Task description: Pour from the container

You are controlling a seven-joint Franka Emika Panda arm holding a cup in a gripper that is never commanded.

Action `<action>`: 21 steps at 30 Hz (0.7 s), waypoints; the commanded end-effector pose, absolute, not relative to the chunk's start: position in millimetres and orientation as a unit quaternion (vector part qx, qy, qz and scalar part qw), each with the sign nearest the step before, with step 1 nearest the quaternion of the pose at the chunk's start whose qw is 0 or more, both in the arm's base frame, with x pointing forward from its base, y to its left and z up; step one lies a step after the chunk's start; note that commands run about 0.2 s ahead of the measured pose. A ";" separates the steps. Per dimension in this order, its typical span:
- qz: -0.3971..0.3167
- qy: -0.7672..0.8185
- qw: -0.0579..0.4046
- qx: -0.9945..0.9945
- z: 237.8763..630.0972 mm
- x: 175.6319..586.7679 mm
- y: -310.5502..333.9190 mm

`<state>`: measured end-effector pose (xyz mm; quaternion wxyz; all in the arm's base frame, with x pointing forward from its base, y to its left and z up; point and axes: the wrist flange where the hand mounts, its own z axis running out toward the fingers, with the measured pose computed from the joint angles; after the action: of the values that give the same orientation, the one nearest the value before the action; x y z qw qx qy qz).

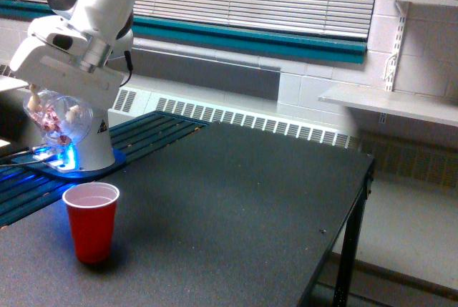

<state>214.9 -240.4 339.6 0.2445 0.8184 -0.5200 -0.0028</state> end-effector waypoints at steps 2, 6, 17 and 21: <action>-0.006 -0.506 0.255 0.824 348.8 214.0 -243.2; -0.009 -0.502 0.258 0.826 351.8 216.4 -244.1; -0.018 -0.488 0.267 0.831 355.8 227.9 -250.2; -0.025 -0.483 0.270 0.832 353.5 230.8 -252.4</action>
<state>225.1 -250.9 354.3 0.2616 0.8241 -0.5023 -0.0155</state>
